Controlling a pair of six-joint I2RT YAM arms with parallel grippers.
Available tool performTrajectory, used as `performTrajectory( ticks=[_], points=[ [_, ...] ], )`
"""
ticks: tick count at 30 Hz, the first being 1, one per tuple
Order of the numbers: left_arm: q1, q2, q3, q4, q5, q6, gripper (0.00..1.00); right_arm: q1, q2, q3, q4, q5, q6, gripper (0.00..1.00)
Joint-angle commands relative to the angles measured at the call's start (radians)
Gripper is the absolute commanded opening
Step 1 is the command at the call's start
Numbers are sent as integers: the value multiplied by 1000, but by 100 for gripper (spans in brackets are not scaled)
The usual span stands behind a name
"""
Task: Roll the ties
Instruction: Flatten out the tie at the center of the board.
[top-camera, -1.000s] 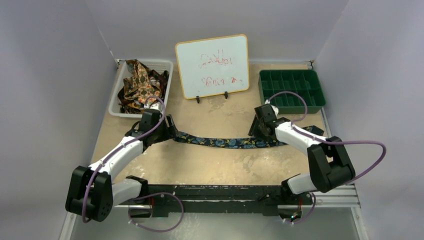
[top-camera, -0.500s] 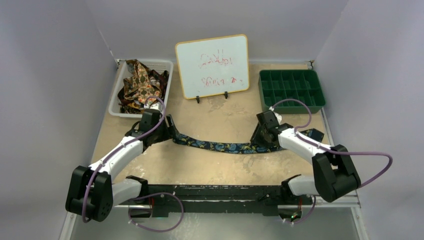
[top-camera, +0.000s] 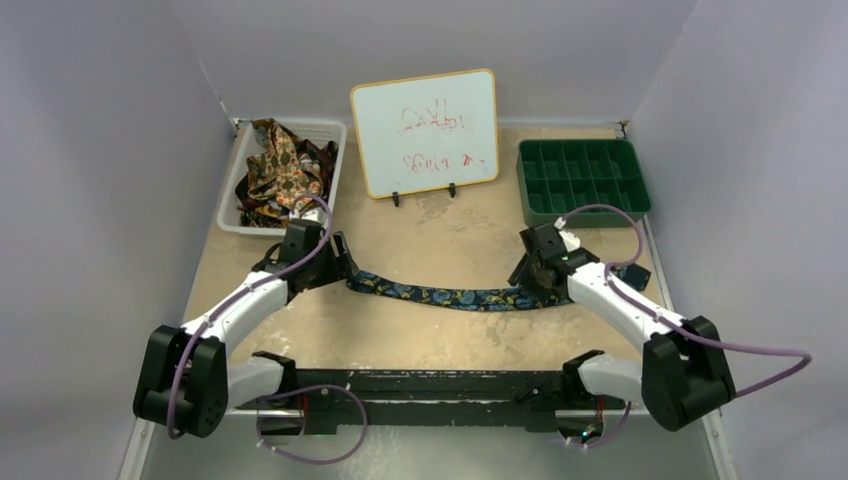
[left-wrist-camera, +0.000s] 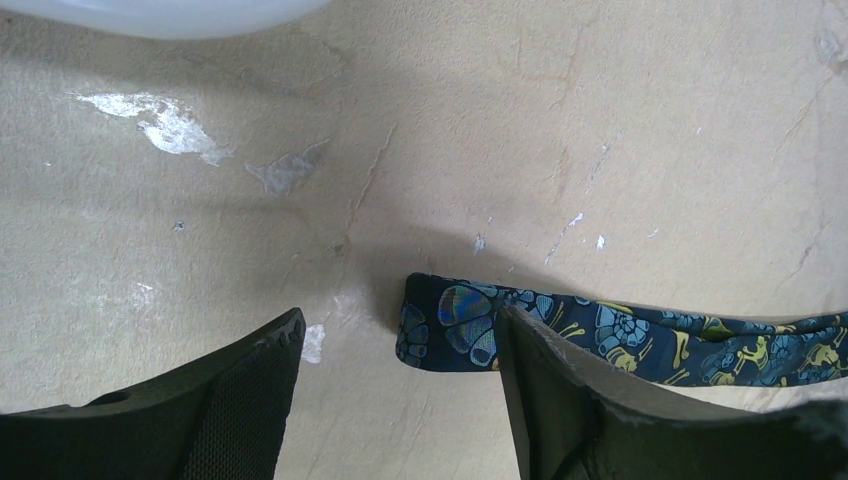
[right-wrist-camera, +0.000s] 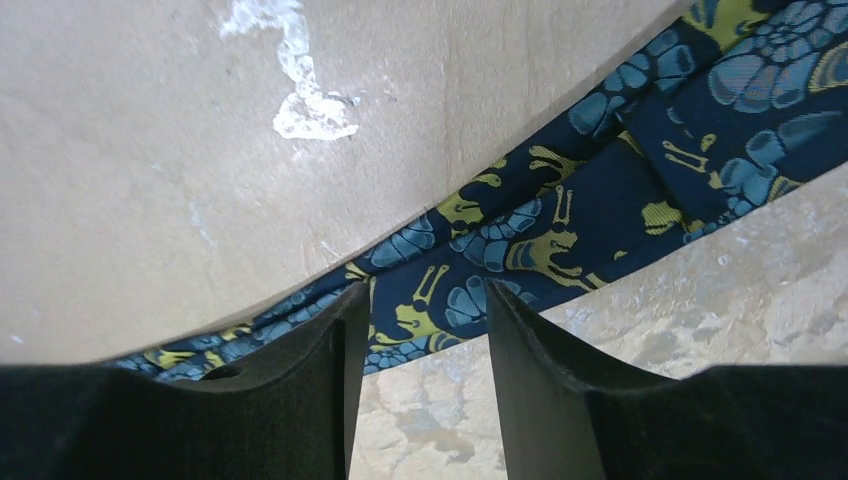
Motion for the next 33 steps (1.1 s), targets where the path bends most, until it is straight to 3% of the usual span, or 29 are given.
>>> performTrajectory(
  ticks=[1, 10, 14, 23, 33],
  points=[
    [8, -24, 9, 17, 13, -1, 68, -8, -33, 70, -120, 116, 122, 49],
    [10, -66, 19, -17, 9, -6, 70, -113, -54, 14, -115, 145, 179, 50],
    [10, -70, 18, -17, 11, -11, 70, -159, -43, -27, -19, 112, 143, 51],
    [11, -77, 2, -11, 18, -29, 70, -202, 114, -25, 139, 117, 104, 50],
    [16, -81, -52, 22, 15, -51, 72, -359, 214, -20, 238, 100, 22, 47]
  ],
)
